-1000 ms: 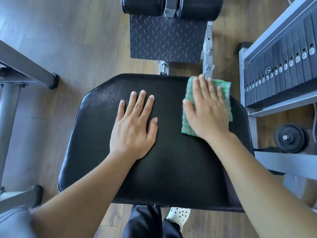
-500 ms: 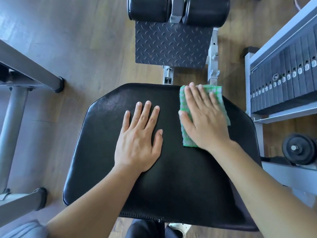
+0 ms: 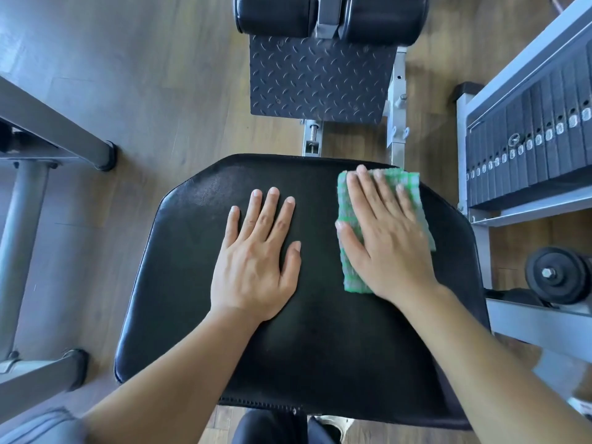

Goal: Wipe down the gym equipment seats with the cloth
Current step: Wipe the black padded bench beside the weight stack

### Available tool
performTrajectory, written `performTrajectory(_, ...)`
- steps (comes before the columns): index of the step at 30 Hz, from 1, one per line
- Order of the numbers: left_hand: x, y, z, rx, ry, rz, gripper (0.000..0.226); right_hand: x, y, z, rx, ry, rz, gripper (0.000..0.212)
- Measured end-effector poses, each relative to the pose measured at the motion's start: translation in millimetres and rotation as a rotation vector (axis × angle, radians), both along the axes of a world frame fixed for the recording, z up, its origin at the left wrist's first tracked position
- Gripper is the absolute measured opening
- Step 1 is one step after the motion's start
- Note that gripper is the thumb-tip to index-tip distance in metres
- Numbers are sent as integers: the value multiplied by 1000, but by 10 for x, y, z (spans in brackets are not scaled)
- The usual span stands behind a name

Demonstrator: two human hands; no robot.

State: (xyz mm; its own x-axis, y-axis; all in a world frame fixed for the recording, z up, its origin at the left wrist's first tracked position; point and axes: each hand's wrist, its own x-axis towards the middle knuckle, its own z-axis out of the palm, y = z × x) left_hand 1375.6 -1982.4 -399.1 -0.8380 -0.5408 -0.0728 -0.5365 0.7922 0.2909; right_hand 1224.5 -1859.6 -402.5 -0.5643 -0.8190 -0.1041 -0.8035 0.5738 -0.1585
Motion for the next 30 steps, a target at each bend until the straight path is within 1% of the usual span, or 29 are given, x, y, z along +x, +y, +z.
performTrajectory(2,-2,2,3,-5,0,6,58,90,248,36,2,16,-64,65)
performTrajectory(4,0,4,3,-7,-2,7,58,99,416,64,30,33,-193,67)
performTrajectory(6,-3,-4,0,-7,4,6,58,46,379,47,40,51,-287,69)
performTrajectory(8,-2,1,-6,-10,1,4,58,-29,180,9,37,42,-306,70)
performTrajectory(10,0,6,-5,-14,1,7,58,-76,-39,-15,29,12,-234,71)
performTrajectory(12,-1,8,2,-13,1,6,58,-38,-111,-10,27,-5,-105,68)
performTrajectory(14,-1,6,2,-11,0,7,58,79,-5,26,24,-11,0,66)
performTrajectory(16,-5,7,-1,-12,1,9,58,202,225,66,12,-15,23,65)
performTrajectory(18,-6,7,-3,-15,4,13,58,249,473,104,21,-5,-66,65)
performTrajectory(20,-6,11,2,-16,8,13,58,179,602,118,40,27,-206,67)
performTrajectory(22,-8,5,-2,-19,11,13,58,62,521,79,40,59,-299,68)
performTrajectory(23,-5,13,-5,-19,9,12,58,13,433,59,38,59,-310,69)
performTrajectory(25,-4,16,-3,-23,7,13,58,-30,213,32,32,25,-255,69)
performTrajectory(27,-7,18,0,-24,7,12,58,37,78,36,29,-7,-106,68)
performTrajectory(29,-5,12,-10,-21,2,7,58,193,104,53,23,-11,29,66)
performTrajectory(30,-2,9,-13,-22,-1,7,58,269,173,66,15,-10,53,65)
